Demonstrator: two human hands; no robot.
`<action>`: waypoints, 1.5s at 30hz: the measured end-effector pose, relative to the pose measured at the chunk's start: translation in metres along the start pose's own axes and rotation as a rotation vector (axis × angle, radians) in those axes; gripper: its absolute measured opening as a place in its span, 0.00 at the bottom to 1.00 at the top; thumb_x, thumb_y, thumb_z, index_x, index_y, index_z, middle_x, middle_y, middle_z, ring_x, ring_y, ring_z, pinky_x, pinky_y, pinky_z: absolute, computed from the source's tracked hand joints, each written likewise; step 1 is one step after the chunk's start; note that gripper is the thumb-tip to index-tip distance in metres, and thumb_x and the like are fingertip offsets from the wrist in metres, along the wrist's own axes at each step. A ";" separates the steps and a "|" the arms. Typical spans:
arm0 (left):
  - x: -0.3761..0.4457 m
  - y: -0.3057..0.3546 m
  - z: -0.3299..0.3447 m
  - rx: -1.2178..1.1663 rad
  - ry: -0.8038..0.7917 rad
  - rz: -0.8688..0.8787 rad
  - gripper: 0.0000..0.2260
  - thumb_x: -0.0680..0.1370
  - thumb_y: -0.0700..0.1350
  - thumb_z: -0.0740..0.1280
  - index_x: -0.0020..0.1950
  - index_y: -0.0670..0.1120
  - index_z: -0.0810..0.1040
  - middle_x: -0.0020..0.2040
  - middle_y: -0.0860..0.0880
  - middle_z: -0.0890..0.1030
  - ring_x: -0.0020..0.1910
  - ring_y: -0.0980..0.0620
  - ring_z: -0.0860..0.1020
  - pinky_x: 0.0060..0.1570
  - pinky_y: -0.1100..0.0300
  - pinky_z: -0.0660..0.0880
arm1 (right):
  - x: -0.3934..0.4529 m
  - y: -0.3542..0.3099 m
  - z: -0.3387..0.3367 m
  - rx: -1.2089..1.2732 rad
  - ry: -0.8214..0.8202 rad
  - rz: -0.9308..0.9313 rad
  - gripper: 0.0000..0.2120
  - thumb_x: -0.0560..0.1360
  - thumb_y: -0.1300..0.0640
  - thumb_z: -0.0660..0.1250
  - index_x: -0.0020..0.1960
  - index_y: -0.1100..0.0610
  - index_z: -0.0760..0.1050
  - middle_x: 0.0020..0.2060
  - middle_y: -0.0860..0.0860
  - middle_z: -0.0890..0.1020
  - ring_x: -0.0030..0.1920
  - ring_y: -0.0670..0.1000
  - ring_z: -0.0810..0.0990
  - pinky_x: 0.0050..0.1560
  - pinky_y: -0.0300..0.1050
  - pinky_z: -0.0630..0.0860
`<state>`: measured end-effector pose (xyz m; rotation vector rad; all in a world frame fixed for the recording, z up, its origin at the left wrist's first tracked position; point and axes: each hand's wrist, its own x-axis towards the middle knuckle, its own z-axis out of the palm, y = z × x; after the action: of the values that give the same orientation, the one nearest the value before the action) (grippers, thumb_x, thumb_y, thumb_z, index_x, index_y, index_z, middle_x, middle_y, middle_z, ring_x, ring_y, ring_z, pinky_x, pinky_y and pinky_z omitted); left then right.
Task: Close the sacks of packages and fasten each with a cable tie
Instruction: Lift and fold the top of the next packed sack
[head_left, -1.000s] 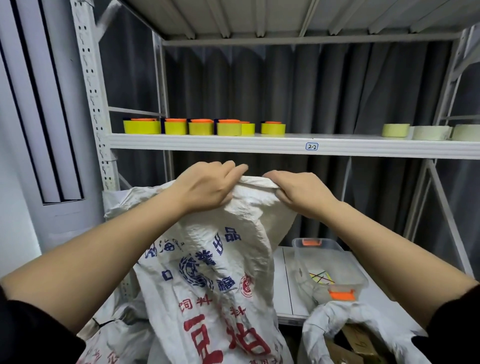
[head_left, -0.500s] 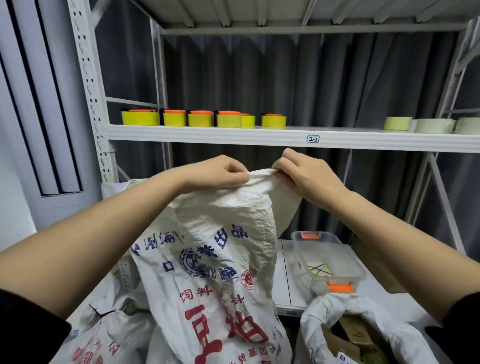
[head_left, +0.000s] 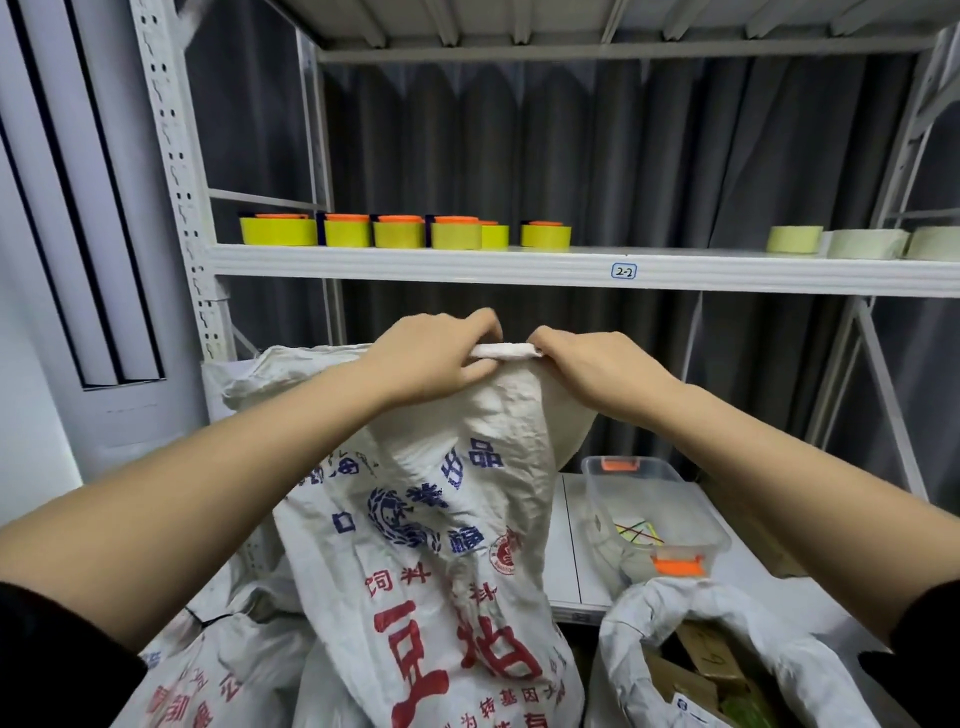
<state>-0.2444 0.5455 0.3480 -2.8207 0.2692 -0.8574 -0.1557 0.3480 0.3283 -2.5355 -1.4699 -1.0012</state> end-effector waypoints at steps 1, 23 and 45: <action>0.000 0.000 0.000 -0.149 -0.153 -0.060 0.14 0.80 0.58 0.55 0.53 0.50 0.73 0.42 0.51 0.78 0.40 0.48 0.75 0.38 0.55 0.68 | -0.002 0.002 0.001 -0.060 0.039 0.003 0.07 0.81 0.57 0.54 0.58 0.55 0.66 0.49 0.53 0.76 0.39 0.60 0.76 0.35 0.51 0.70; -0.011 0.001 0.003 -0.617 -0.247 -0.021 0.13 0.82 0.52 0.55 0.43 0.46 0.68 0.40 0.51 0.71 0.38 0.53 0.68 0.42 0.54 0.67 | -0.007 0.017 0.010 -0.343 0.209 -0.124 0.16 0.68 0.66 0.63 0.53 0.57 0.66 0.33 0.55 0.77 0.21 0.56 0.72 0.24 0.38 0.53; -0.028 -0.033 0.027 0.304 0.152 0.159 0.19 0.64 0.29 0.70 0.53 0.39 0.71 0.41 0.40 0.78 0.26 0.45 0.74 0.20 0.60 0.64 | -0.016 0.025 0.023 -0.294 0.215 -0.153 0.32 0.61 0.70 0.74 0.62 0.57 0.68 0.33 0.56 0.75 0.22 0.56 0.71 0.23 0.39 0.55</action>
<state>-0.2479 0.5868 0.3185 -2.4241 0.3469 -0.9853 -0.1298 0.3302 0.3075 -2.4208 -1.5738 -1.5654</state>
